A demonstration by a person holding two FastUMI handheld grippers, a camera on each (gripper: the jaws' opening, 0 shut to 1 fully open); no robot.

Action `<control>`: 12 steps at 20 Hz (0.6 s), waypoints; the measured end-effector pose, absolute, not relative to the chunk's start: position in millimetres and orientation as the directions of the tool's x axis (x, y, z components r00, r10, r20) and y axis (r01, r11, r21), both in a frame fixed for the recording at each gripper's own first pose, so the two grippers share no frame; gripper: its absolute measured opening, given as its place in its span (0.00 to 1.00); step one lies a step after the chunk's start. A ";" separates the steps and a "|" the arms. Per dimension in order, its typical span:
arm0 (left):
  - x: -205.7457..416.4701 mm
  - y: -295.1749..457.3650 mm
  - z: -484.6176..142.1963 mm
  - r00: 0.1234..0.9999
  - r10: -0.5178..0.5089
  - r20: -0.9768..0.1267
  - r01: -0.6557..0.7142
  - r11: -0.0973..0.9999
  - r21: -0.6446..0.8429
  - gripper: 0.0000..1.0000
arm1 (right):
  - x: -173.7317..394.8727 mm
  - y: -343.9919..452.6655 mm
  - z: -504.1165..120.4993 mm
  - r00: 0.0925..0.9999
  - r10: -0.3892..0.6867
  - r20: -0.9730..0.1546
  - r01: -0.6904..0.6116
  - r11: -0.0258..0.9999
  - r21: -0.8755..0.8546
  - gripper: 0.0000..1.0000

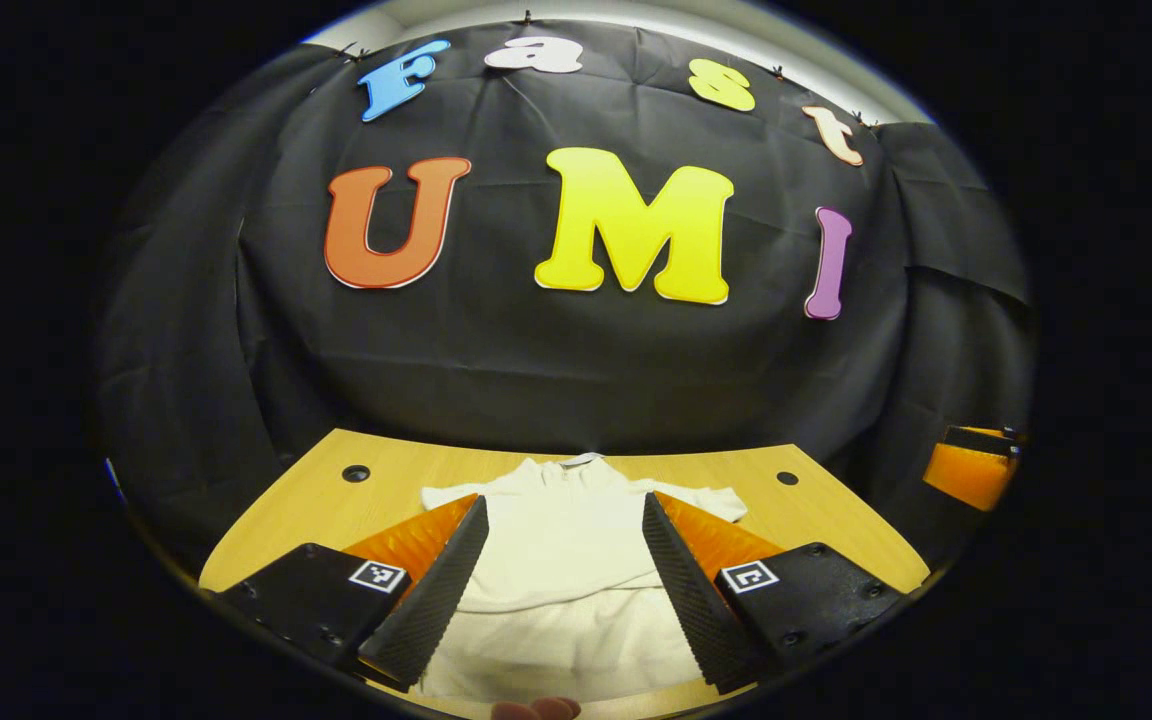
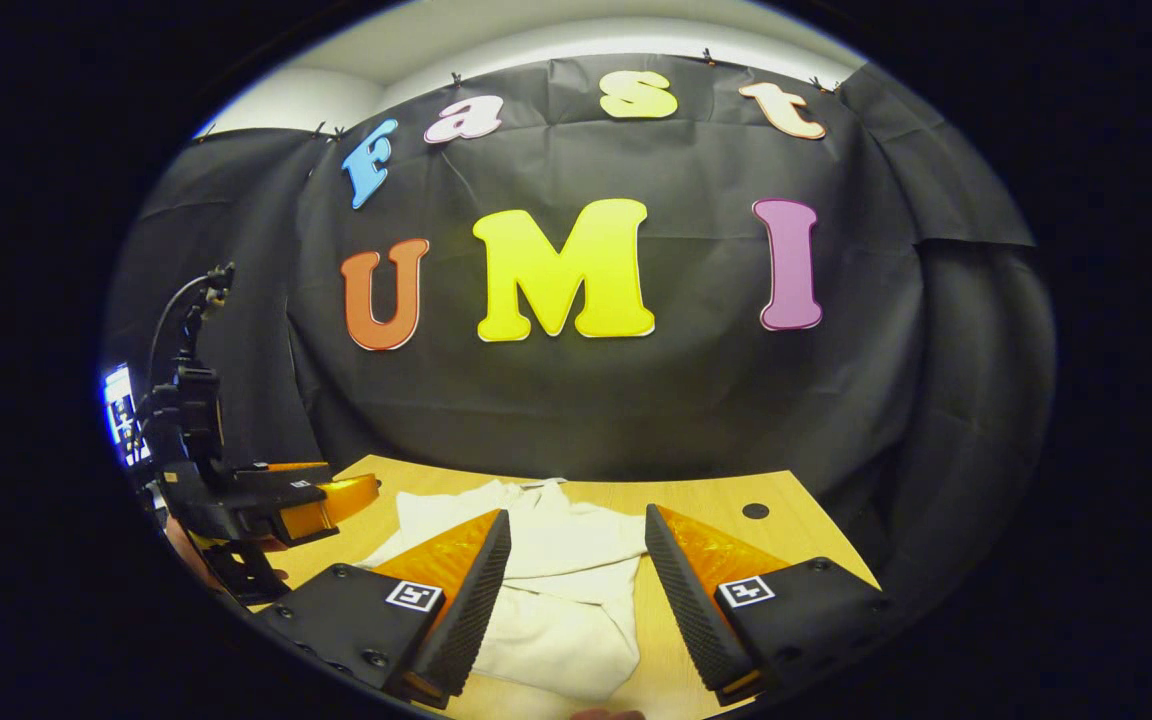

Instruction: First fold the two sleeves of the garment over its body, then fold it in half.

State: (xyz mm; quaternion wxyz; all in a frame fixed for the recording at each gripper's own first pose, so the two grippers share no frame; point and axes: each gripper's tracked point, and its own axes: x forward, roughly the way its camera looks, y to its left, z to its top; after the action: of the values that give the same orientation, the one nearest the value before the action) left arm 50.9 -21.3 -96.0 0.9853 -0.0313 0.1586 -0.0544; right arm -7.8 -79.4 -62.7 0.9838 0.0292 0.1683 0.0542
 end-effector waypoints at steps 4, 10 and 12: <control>36.4 -11.6 -98.4 0.939 -0.109 -0.325 0.091 0.993 -0.072 0.98 | -9.6 -75.8 -71.2 0.930 0.125 -0.346 -0.101 0.991 0.087 0.84; 25.9 -13.9 -104.5 0.930 -0.136 -0.342 0.107 0.989 -0.102 0.98 | -13.7 -71.7 -81.2 0.920 0.144 -0.365 -0.127 0.989 0.070 0.84; 23.6 -10.9 -112.8 0.918 -0.150 -0.367 0.119 0.987 -0.105 0.98 | -15.5 -76.6 -90.6 0.910 0.144 -0.388 -0.128 0.990 0.067 0.84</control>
State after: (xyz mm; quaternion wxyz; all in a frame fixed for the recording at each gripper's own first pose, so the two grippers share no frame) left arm 23.6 -10.9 -112.8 0.9785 -0.0405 0.1904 -0.0688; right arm -15.5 -76.6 -90.6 0.9772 0.0201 0.1999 0.0695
